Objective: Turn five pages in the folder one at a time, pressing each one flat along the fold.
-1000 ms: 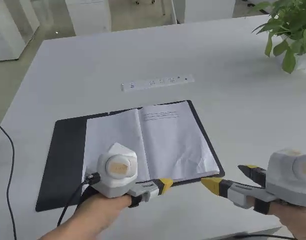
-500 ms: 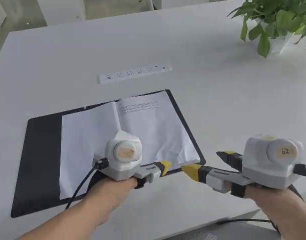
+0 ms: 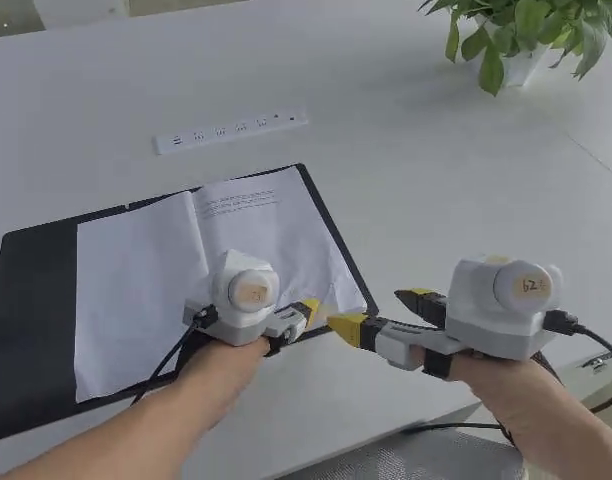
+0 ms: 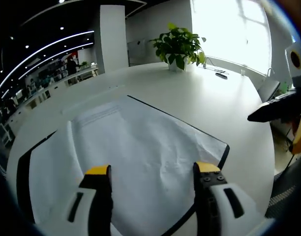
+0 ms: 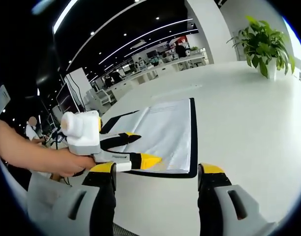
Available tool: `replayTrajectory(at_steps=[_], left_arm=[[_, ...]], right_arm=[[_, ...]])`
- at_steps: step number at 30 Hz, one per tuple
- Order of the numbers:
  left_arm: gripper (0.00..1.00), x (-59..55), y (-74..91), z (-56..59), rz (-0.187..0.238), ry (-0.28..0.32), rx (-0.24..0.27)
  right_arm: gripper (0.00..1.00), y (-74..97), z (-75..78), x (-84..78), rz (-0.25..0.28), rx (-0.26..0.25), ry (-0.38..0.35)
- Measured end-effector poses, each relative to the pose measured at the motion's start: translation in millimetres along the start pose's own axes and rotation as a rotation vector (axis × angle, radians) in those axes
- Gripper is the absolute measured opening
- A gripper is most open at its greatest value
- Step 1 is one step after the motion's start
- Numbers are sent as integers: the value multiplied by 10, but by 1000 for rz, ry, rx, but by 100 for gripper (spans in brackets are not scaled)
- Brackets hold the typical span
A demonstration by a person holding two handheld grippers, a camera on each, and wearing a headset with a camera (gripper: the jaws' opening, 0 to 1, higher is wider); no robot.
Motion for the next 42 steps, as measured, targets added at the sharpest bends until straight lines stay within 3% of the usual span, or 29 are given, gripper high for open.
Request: replayTrajectory(at_steps=[8,22,35,42], left_arm=[[66,-36,0,-10,33,-4,1],[62,-48,-9,-27,54,-2,-7],[42,-61,-12,93,71,-16,-39],[36,-63,-4,78,73,-13,-33]], right_arm=[[66,-42,40,13,-1,0,-13],[63,-146,49,21,-8,6,-33],[62,-167,32,19,-8,15,-42],[62,-173,24,4,-13,20,-45]])
Point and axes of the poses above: the centre of the closed fingertips' face, and the gripper's own axes: y roughly backward along the fingers, z roughly to its right, x roughly out of its top, the point moved 8 cm from there along y, roughly backward along the fingers, and after that the axes turned 11 degrees about -x, right-handed, at the moved point
